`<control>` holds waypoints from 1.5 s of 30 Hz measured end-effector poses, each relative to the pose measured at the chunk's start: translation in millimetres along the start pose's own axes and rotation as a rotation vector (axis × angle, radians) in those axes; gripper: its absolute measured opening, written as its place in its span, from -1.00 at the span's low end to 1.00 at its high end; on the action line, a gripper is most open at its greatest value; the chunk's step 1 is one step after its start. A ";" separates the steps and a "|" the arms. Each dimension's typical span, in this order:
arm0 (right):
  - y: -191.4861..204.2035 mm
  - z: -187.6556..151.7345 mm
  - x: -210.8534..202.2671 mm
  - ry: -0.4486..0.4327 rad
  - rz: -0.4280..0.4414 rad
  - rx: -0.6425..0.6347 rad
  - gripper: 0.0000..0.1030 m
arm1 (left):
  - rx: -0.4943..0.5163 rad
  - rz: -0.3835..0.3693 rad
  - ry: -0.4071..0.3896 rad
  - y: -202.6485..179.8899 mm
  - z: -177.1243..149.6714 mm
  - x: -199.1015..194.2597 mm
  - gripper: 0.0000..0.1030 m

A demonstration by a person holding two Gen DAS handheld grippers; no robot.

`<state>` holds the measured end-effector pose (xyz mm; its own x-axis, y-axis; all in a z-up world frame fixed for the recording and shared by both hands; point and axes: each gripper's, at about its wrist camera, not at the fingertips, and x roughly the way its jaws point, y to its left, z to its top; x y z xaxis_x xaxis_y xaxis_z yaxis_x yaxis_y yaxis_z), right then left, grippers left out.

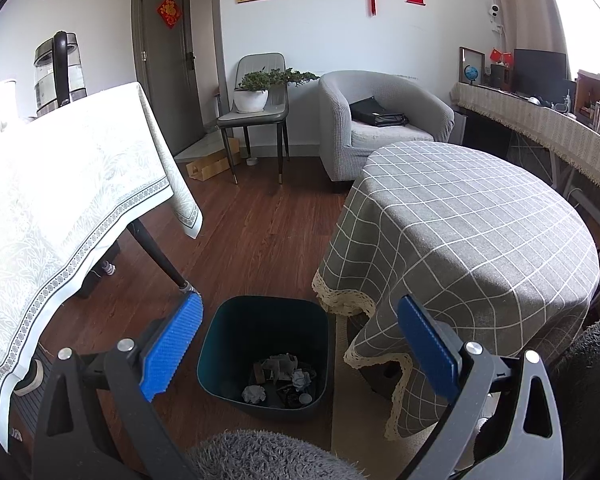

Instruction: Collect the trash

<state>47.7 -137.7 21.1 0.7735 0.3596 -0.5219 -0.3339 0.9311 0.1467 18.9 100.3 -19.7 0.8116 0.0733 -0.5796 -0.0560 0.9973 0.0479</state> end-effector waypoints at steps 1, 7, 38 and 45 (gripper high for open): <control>-0.6 0.3 -0.1 0.000 0.000 0.001 0.93 | 0.000 0.000 0.000 -0.4 -0.1 0.1 0.93; -2.5 0.4 -1.3 -0.003 0.000 0.006 0.93 | -0.002 -0.001 0.000 0.4 -0.2 0.2 0.93; -4.7 1.1 -2.4 -0.003 0.000 0.020 0.93 | -0.002 -0.003 0.002 -1.1 -1.7 0.8 0.93; -4.6 0.8 -2.6 -0.003 0.000 0.021 0.93 | 0.002 -0.005 0.002 -1.8 -1.9 0.9 0.93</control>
<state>47.7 -142.9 22.4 0.7751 0.3598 -0.5193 -0.3227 0.9322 0.1642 18.7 98.6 -21.8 0.8108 0.0683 -0.5814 -0.0508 0.9976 0.0464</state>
